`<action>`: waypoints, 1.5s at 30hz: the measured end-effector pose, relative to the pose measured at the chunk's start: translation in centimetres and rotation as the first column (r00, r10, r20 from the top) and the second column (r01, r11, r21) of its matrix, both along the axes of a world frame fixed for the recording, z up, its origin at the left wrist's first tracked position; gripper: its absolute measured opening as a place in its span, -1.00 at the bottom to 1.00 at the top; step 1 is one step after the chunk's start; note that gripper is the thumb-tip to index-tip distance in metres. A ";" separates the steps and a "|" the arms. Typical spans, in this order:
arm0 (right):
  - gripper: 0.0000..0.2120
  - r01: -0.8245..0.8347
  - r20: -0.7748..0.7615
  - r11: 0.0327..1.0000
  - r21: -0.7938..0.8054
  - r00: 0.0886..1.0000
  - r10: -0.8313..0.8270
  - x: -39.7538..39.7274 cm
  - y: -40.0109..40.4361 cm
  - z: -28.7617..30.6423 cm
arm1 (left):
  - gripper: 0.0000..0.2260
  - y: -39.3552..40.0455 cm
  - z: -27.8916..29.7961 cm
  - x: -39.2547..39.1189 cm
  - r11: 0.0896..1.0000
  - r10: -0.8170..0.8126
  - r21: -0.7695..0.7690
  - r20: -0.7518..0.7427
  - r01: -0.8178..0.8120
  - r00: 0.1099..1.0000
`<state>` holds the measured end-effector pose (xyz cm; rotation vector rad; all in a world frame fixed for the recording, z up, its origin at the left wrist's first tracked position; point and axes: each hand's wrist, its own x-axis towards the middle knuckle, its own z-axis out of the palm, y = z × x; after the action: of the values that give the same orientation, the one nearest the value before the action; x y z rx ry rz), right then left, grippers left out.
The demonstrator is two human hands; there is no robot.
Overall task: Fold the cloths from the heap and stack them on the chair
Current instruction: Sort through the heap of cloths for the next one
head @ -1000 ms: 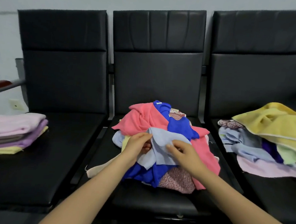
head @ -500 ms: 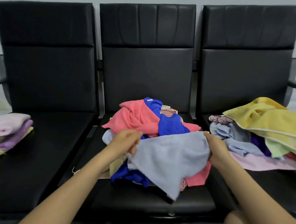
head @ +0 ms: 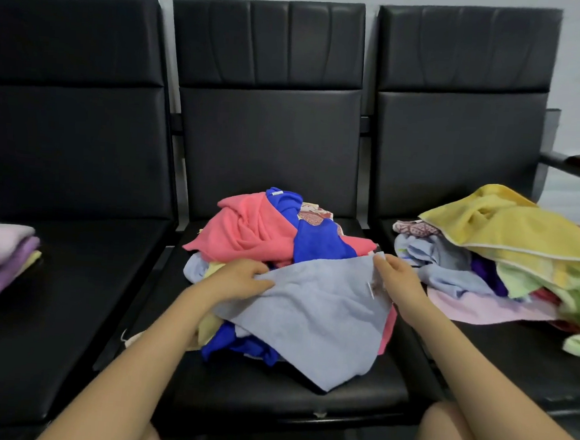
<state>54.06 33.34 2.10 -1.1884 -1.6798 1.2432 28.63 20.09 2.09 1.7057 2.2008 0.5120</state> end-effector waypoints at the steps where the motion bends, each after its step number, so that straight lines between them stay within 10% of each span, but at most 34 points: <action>1: -0.70 -0.001 0.008 1.000 0.005 1.000 0.001 0.1 -0.2 0.2 | -0.79 -0.4 0.1 -0.5 0.999 -0.012 -0.034 0.025 0.013 1.000; 9: -0.75 -0.087 -0.316 0.993 -0.074 0.947 0.060 -1.5 0.2 5.7 | -0.80 -2.8 6.4 -2.4 0.859 -0.050 0.363 0.762 -0.361 0.646; 18: -0.77 0.083 0.231 0.881 0.467 0.950 -0.212 -5.8 3.8 5.8 | -0.78 2.9 6.9 -5.6 0.733 0.454 0.400 0.313 -0.550 0.834; 21: -0.91 -0.231 0.330 0.825 0.515 0.942 0.058 -4.9 -1.7 3.2 | -0.84 1.5 4.2 -2.9 0.730 0.376 0.507 0.262 -0.458 0.889; 24: -0.83 -0.623 0.599 0.718 0.312 0.715 0.360 -3.0 -5.9 0.0 | -0.89 -1.1 1.1 1.2 0.832 0.215 0.444 0.297 -0.334 0.930; 27: -0.64 -0.757 0.779 0.591 0.279 0.539 0.322 -2.7 -6.6 -1.6 | -0.85 -3.6 -0.5 3.6 0.948 0.067 0.293 0.201 -0.125 0.977; 32: -0.66 -0.737 0.732 0.515 0.437 0.625 0.272 -3.3 -6.8 -1.8 | -0.89 -5.2 -0.8 5.1 0.944 -0.053 0.329 0.061 0.030 0.997; 36: -0.71 -0.565 0.405 0.695 0.445 0.819 0.407 -3.0 -6.9 -0.4 | -0.76 -6.6 -1.5 5.1 0.928 -0.078 0.352 -0.132 0.120 0.988; 45: -0.72 -0.632 0.410 0.707 0.318 0.764 0.499 0.2 -6.3 2.5 | -0.68 -8.4 0.3 4.8 0.901 0.017 0.434 -0.007 -0.012 1.000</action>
<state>54.21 27.05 4.62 -0.5885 -2.5322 0.9482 33.47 11.67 2.37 1.9004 2.2252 1.0696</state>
